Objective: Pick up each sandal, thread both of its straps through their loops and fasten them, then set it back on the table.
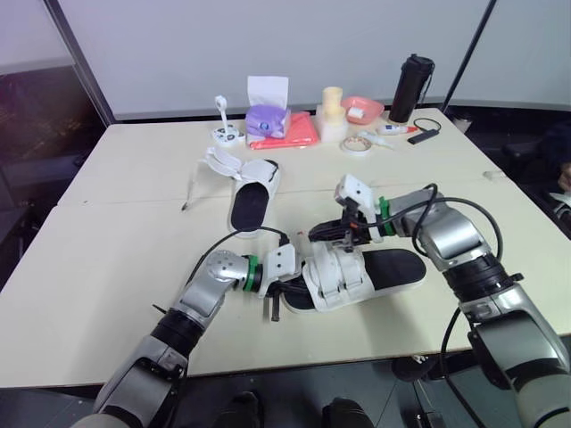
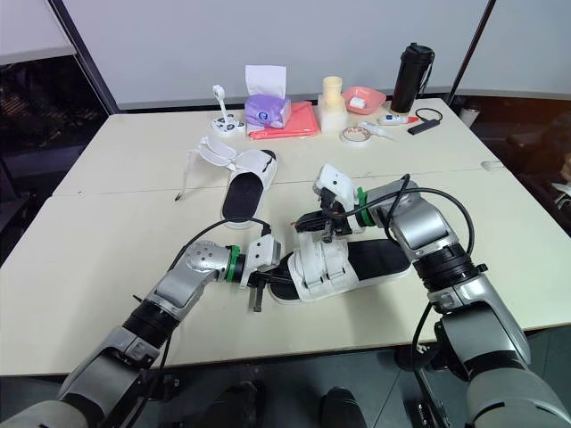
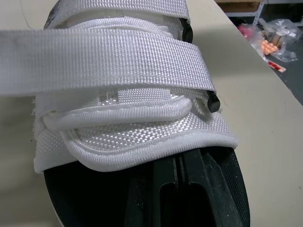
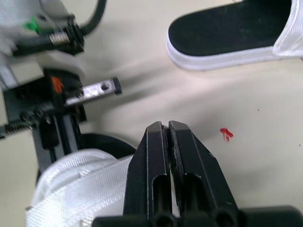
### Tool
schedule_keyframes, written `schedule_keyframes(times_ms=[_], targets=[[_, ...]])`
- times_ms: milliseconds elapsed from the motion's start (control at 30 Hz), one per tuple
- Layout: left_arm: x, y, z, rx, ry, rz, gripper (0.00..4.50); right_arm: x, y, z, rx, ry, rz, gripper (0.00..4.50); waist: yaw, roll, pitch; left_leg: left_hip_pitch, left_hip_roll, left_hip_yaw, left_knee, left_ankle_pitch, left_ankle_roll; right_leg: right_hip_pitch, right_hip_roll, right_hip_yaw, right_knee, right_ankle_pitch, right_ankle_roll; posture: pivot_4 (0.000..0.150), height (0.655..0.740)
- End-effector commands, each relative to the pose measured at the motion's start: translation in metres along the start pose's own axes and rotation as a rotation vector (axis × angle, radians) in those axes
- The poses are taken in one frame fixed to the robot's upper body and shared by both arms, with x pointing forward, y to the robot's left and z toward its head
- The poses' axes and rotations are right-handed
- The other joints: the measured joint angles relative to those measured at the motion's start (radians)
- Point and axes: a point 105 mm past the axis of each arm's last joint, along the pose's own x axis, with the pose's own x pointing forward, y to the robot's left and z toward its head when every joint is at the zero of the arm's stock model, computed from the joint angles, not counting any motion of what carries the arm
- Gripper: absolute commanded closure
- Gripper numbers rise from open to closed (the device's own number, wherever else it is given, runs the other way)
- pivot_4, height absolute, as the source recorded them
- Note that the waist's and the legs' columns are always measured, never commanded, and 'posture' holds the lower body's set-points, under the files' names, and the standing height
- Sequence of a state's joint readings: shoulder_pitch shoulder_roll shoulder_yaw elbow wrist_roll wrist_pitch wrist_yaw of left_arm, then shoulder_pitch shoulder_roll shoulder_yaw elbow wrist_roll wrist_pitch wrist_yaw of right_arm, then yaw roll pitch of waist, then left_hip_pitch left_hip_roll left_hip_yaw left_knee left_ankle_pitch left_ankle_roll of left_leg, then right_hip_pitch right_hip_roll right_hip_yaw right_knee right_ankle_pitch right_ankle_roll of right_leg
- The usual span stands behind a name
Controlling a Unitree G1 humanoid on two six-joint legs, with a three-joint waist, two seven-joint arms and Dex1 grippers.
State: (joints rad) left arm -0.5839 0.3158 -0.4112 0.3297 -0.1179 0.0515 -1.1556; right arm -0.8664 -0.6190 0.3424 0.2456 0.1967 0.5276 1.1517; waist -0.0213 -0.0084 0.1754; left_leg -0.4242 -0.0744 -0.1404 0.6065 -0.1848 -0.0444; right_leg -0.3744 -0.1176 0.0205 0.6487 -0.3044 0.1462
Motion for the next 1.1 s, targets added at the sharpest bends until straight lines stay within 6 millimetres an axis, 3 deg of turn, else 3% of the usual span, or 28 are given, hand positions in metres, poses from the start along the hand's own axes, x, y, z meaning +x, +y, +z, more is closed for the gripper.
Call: schedule_keyframes(times_ms=[33, 233, 333, 433, 533, 800, 933, 1100], targets=[[0.000, -0.022, -0.046, -0.104, 0.160, -0.062, 4.50, -0.004, -0.011, -0.009, -0.039, 0.043, -0.085, 4.45, 0.001, 0.000, 0.000, 0.000, 0.000, 0.000, 0.000, 0.000, 0.000, 0.000, 0.000, 0.000, 0.000, 0.000, 0.000, 0.150, 0.7344], [0.001, -0.021, -0.045, -0.101, 0.158, -0.060, 4.50, 0.006, -0.001, -0.036, -0.075, 0.153, -0.064, 4.45, 0.002, 0.000, -0.001, 0.003, 0.000, 0.000, 0.000, 0.000, 0.000, 0.003, 0.000, 0.000, 0.000, 0.000, 0.000, 0.150, 0.7344], [0.001, -0.020, -0.045, -0.101, 0.156, -0.056, 4.50, 0.009, 0.000, -0.038, -0.115, 0.167, -0.066, 4.45, 0.003, -0.001, -0.002, 0.006, 0.000, 0.000, 0.000, 0.000, 0.000, 0.003, 0.000, 0.000, -0.001, 0.000, 0.000, 0.150, 0.7344], [0.001, -0.019, -0.045, -0.102, 0.155, -0.052, 4.50, 0.010, 0.002, -0.037, -0.146, 0.173, -0.061, 3.64, 0.005, -0.001, -0.003, 0.009, 0.000, 0.000, -0.001, 0.000, 0.000, 0.005, 0.000, 0.000, -0.001, 0.000, 0.000, 0.150, 0.7344], [0.001, -0.019, -0.045, -0.102, 0.154, -0.050, 4.50, 0.012, 0.000, -0.037, -0.219, 0.191, -0.079, 2.15, 0.006, -0.001, -0.004, 0.009, 0.000, 0.000, -0.002, 0.000, 0.000, 0.005, 0.000, 0.000, -0.001, 0.000, 0.000, 0.150, 0.7344], [0.001, -0.018, -0.045, -0.105, 0.150, -0.046, 4.50, 0.013, -0.034, -0.018, -0.319, 0.147, -0.297, 2.15, 0.006, -0.002, -0.005, 0.011, 0.000, 0.000, -0.005, 0.000, -0.001, 0.006, 0.000, 0.001, -0.002, -0.001, 0.000, 0.150, 0.7344], [0.002, -0.018, -0.044, -0.106, 0.144, -0.044, 4.50, -0.009, -0.047, 0.000, -0.340, 0.098, -0.383, 2.15, 0.007, -0.001, -0.005, 0.011, 0.000, 0.000, -0.008, 0.001, -0.002, 0.006, 0.000, 0.003, -0.002, -0.001, 0.000, 0.150, 0.7344], [-0.001, -0.013, -0.033, -0.111, 0.099, -0.023, 4.50, -0.053, -0.041, 0.010, -0.401, 0.066, -0.445, 2.15, 0.011, -0.001, -0.004, 0.011, -0.001, 0.000, -0.010, 0.002, -0.002, 0.006, 0.000, 0.003, -0.003, -0.001, 0.000, 0.150, 0.7344]])
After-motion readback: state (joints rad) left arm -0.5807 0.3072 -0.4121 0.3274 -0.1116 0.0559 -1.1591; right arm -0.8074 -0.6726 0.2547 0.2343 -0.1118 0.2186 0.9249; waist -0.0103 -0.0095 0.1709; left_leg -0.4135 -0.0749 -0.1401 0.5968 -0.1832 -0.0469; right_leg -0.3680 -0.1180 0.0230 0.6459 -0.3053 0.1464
